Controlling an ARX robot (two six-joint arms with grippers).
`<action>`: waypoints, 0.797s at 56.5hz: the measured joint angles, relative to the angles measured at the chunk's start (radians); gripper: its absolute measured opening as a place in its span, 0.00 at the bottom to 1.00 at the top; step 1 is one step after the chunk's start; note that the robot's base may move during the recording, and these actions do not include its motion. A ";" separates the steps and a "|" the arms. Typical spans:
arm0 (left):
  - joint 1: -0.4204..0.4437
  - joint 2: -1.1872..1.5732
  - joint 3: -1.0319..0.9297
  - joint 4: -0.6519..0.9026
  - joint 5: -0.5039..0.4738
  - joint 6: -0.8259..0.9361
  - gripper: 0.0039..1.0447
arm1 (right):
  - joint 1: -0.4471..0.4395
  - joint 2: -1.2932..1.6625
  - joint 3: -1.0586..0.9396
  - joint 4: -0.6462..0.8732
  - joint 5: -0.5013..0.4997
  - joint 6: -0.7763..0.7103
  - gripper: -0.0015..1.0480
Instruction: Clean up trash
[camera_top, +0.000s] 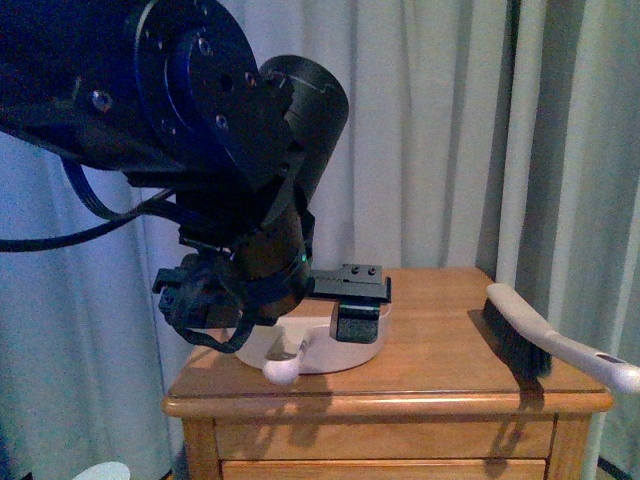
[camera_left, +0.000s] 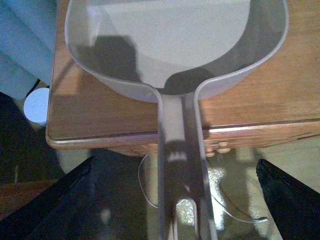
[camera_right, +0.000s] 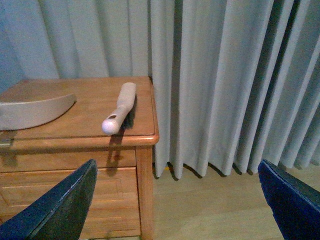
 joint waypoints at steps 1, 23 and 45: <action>0.001 0.004 0.000 0.003 -0.003 0.000 0.93 | 0.000 0.000 0.000 0.000 0.000 0.000 0.93; 0.008 0.072 0.002 0.026 -0.008 0.014 0.93 | 0.000 0.000 0.000 0.000 0.000 0.000 0.93; 0.012 0.075 0.003 0.045 -0.003 0.060 0.64 | 0.000 0.000 0.000 0.000 0.000 0.000 0.93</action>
